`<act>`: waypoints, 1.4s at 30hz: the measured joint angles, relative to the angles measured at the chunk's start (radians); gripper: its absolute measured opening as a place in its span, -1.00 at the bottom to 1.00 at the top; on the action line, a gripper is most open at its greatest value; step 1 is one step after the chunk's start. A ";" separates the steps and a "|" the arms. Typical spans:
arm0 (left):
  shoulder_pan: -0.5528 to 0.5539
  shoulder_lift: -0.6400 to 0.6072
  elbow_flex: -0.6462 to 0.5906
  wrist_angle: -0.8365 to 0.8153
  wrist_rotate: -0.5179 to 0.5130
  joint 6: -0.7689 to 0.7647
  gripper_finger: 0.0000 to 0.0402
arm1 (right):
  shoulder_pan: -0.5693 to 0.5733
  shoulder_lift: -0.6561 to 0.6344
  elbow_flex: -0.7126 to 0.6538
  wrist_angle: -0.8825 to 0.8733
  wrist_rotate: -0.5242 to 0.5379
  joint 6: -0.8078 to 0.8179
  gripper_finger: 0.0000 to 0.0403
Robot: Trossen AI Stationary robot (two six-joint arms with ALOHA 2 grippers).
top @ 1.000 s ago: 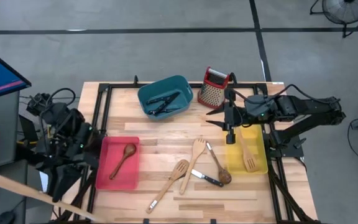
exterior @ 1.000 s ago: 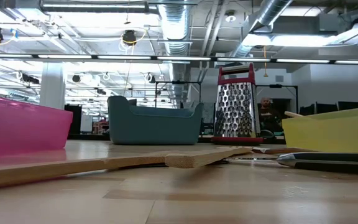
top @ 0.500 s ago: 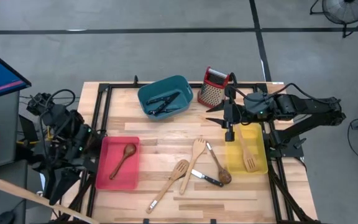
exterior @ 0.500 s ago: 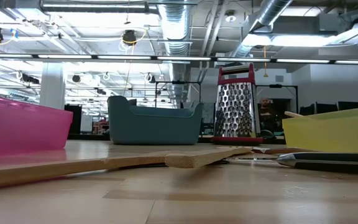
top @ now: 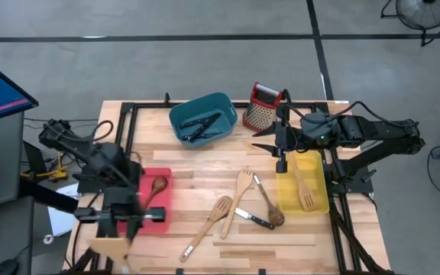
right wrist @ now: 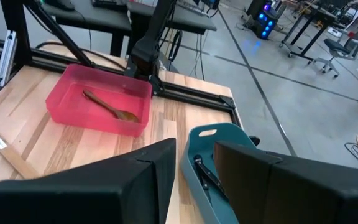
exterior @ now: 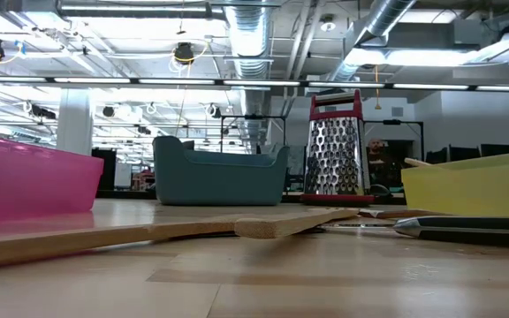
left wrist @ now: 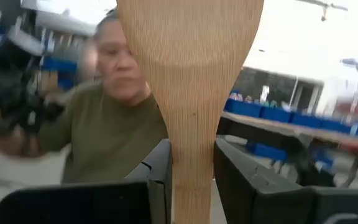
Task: Pick & Place Kitchen Items
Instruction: Put the brown spatula into the wooden bin
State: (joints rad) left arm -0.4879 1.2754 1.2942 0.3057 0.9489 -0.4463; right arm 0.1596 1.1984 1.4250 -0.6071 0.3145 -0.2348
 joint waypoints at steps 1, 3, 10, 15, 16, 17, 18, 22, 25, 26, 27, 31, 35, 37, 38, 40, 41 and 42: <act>0.012 0.008 0.000 -0.001 0.000 -0.055 -0.65 | 0.000 0.000 0.000 0.003 0.000 0.000 -0.39; 0.043 0.027 0.000 -0.003 -0.013 -0.157 -0.66 | 0.000 0.000 0.000 0.004 0.000 0.000 -0.39; 0.132 0.090 0.000 -0.062 -0.043 -0.381 -0.64 | 0.001 0.000 0.000 0.004 0.000 0.000 -0.39; 0.191 0.115 0.000 -0.148 -0.042 -0.477 -0.65 | 0.001 0.000 0.000 0.002 -0.001 0.000 -0.39; 0.202 0.116 0.000 -0.170 -0.044 -0.483 -0.65 | 0.001 0.000 0.000 0.002 -0.001 0.000 -0.39; 0.215 0.116 0.000 -0.197 -0.050 -0.483 -0.64 | 0.001 0.000 0.000 0.002 -0.001 0.000 -0.39; 0.229 0.116 0.000 -0.229 -0.054 -0.484 -0.64 | 0.001 0.000 0.000 0.002 -0.001 0.000 -0.39; 0.296 0.116 0.000 -0.385 -0.072 -0.485 -0.65 | 0.001 0.000 0.000 0.002 -0.002 0.000 -0.39; 0.344 0.115 0.000 -0.510 -0.099 -0.462 -0.65 | 0.001 0.000 0.000 0.002 -0.003 0.000 -0.39; 0.359 0.115 0.000 -0.558 -0.118 -0.448 -0.64 | 0.001 0.000 0.000 0.001 -0.003 0.000 -0.39; 0.375 0.115 0.000 -0.603 -0.139 -0.431 -0.64 | 0.001 0.000 0.000 0.002 -0.003 0.000 -0.39; 0.434 0.115 0.000 -0.760 -0.241 -0.390 -0.65 | 0.001 0.000 0.000 0.001 -0.003 0.000 -0.39; 0.485 0.115 0.000 -0.911 -0.394 -0.379 -0.64 | 0.001 0.000 0.000 0.002 -0.003 0.000 -0.39; 0.506 0.115 0.000 -0.986 -0.477 -0.356 -0.64 | 0.001 0.000 0.000 0.002 -0.003 0.000 -0.39; 0.516 0.115 0.000 -1.022 -0.521 -0.343 -0.64 | 0.001 0.000 0.000 0.002 -0.003 0.000 -0.39; 0.536 0.115 0.000 -1.091 -0.609 -0.322 -0.65 | 0.001 0.000 0.000 0.002 -0.003 0.000 -0.39; 0.546 0.115 0.000 -1.117 -0.648 -0.312 -0.65 | 0.001 0.000 0.000 0.001 -0.003 0.000 -0.39; 0.555 0.115 0.000 -1.140 -0.688 -0.299 -0.65 | 0.001 0.000 0.000 0.001 -0.003 0.000 -0.39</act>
State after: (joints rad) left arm 0.0668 1.3907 1.2945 -0.8339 0.2612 -0.7449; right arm 0.1604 1.1984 1.4250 -0.6056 0.3115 -0.2348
